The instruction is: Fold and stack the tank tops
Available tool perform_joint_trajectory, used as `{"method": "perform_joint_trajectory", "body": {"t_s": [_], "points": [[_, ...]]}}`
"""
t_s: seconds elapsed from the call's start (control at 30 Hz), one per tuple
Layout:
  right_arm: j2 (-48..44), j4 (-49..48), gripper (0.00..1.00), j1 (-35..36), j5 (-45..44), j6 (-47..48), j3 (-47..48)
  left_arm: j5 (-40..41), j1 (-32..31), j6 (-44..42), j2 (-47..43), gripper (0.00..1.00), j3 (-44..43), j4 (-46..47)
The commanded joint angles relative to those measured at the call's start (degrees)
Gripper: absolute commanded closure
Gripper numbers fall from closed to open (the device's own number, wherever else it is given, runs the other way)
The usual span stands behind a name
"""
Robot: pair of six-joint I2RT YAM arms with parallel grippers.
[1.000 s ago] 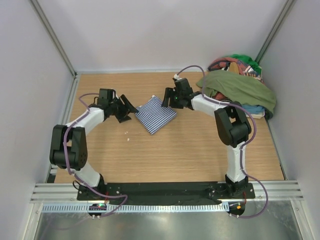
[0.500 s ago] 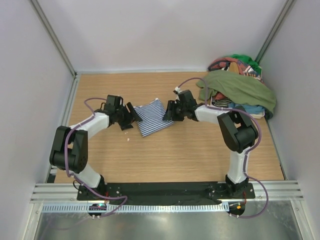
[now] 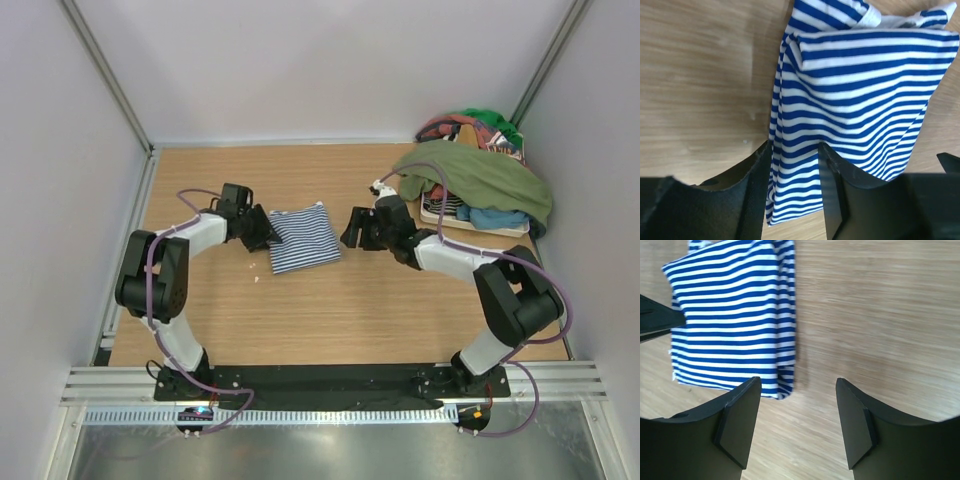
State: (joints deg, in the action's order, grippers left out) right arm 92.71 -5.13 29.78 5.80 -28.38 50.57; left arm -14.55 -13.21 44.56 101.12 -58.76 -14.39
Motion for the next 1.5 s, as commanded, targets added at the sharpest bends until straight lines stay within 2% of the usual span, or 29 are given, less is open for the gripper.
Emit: {"method": "perform_joint_trajectory", "body": {"t_s": [0.0, 0.13, 0.37, 0.4, 0.43, 0.53, 0.6, 0.67, 0.7, 0.8, 0.83, 0.9, 1.03, 1.23, 1.33, 1.47], "points": [[-3.14, -7.17, 0.33, -1.47, -5.54, -0.88, -3.89, 1.45, -0.06, -0.7, 2.15, 0.57, -3.64, 0.07], [-4.55, -8.5, 0.35, -2.44, -8.35, -2.11, -5.83, 0.75, -0.06, 0.18, 5.04, 0.63, -5.92, 0.07], [-8.06, -10.6, 0.37, -4.38, -13.7, -4.14, -9.96, 2.15, 0.55, 3.16, 8.74, 0.9, -7.07, 2.96], [-9.2, -10.87, 0.38, -4.73, -14.58, -4.14, -10.48, 2.15, 1.77, 3.34, 9.35, 0.92, -7.33, 2.97], [-9.73, -11.04, 0.38, -4.91, -15.2, -4.23, -11.53, 1.37, 2.83, 3.52, 9.62, 1.0, -7.33, 3.66], [-10.44, -11.66, 0.39, -5.7, -14.77, -4.58, -12.16, -2.14, 9.85, 3.17, 10.15, 1.0, -6.81, 4.28], [-10.27, -11.75, 0.39, -5.79, -14.33, -5.01, -12.24, -2.94, 16.42, 3.26, 9.54, 1.0, -5.58, 4.72], [-10.18, -11.75, 0.39, -6.05, -14.42, -5.02, -12.16, -1.99, 20.4, 3.87, 7.96, 0.99, -4.35, 4.46], [-10.26, -11.75, 0.39, -6.05, -14.59, -5.02, -12.24, -1.37, 23.81, 4.66, 6.91, 0.98, -2.17, 4.55], [-11.23, -11.75, 0.36, -6.23, -15.82, -5.02, -12.95, 5.21, 26.31, 5.02, -2.22, 0.68, 3.99, 4.02], [-11.49, -11.66, 0.35, -6.31, -16.69, -4.93, -13.3, 6.8, 25.79, 4.67, -9.2, 0.4, 5.57, 3.06], [-12.98, -11.57, 0.3, -6.66, -18.19, -5.02, -13.83, 11.7, 23.16, 3.79, -15.74, 0.01, 8.39, 0.87], [-14.92, -8.42, 0.3, -7.98, -22.04, -4.84, -13.13, 13.23, 20.51, 0.89, -27.09, 0.01, 9.19, -6.25], [-17.29, 3.43, 0.27, -13.51, -28.3, -8.44, -5.75, 12.35, 16.03, -0.52, -35.11, 0.0, 10.42, -9.69], [-17.3, 7.75, 0.15, -17.73, -28.83, -11.69, -2.24, 12.17, 13.74, -0.7, -36.61, 0.0, 11.74, -9.16], [-15.02, 12.23, 0.07, -22.3, -30.4, -12.57, 4.44, 9.45, 11.55, -0.96, -35.91, 0.0, 13.4, -7.24]]}}
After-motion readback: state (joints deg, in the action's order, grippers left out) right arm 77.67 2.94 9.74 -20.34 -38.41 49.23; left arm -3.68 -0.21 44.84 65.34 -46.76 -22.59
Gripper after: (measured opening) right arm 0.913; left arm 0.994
